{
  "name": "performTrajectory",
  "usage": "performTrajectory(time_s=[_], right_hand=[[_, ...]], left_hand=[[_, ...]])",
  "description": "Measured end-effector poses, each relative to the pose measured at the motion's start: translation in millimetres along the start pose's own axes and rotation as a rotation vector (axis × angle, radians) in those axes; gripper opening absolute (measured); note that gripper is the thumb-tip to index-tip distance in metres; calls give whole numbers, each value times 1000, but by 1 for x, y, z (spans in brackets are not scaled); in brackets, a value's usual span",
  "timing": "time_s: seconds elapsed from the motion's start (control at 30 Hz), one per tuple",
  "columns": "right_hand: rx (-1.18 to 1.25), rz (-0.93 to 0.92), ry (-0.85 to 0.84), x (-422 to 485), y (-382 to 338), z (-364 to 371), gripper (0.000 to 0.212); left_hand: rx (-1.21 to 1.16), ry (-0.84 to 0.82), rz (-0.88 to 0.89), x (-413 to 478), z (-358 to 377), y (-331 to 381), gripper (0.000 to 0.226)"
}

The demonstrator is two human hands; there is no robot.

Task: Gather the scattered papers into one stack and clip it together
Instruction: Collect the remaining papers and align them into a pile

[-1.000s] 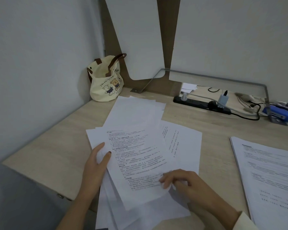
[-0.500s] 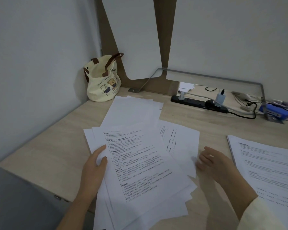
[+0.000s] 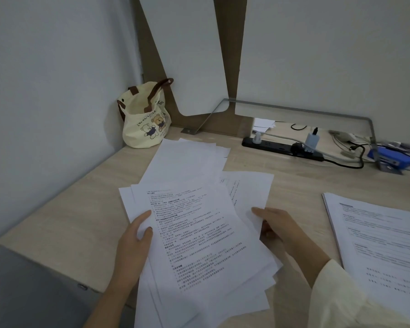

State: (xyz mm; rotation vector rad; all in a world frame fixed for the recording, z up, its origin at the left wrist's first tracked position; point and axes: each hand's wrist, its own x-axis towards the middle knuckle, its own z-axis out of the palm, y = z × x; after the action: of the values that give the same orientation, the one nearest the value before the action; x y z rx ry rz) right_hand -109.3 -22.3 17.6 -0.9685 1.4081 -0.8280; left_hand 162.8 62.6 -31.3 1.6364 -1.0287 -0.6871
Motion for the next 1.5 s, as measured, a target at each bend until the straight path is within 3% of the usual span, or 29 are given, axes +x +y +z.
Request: performTrajectory(time_s=[0.1, 0.2, 0.3, 0.47, 0.57, 0.73, 0.97, 1.13, 1.33, 1.4, 1.5], right_hand=[[-121, -147, 76, 2, 2, 1, 17], [-344, -306, 305, 2, -4, -14, 26], [-482, -444, 527, -6, -16, -39, 21], [-395, -676, 814, -37, -31, -80, 24], [-209, -688, 862, -54, -34, -97, 27], [163, -522, 599, -82, -26, -88, 17], [76, -235, 352, -89, 37, -50, 19], [45, -112, 195, -93, 62, -32, 12], [-36, -32, -204, -101, 57, -38, 14], [-43, -58, -209, -97, 57, -47, 20], [46, -105, 35, -90, 52, -63, 47]], left_hand=[[-1, -7, 3, 0, -1, 0, 38], [0, -12, -7, -3, 0, 1, 37], [-18, -9, -9, -5, 2, 4, 37], [-109, -35, -9, -21, 12, 20, 39], [-170, -77, -58, -27, 22, 23, 43], [-321, -154, -168, -38, 38, 34, 50], [-452, -158, -218, -50, 60, 42, 67], [-450, -92, -136, -53, 71, 40, 72], [-322, -53, -142, -44, 76, 35, 80], [-312, -43, -92, -40, 74, 41, 81], [-300, -37, 30, -36, 66, 56, 84]])
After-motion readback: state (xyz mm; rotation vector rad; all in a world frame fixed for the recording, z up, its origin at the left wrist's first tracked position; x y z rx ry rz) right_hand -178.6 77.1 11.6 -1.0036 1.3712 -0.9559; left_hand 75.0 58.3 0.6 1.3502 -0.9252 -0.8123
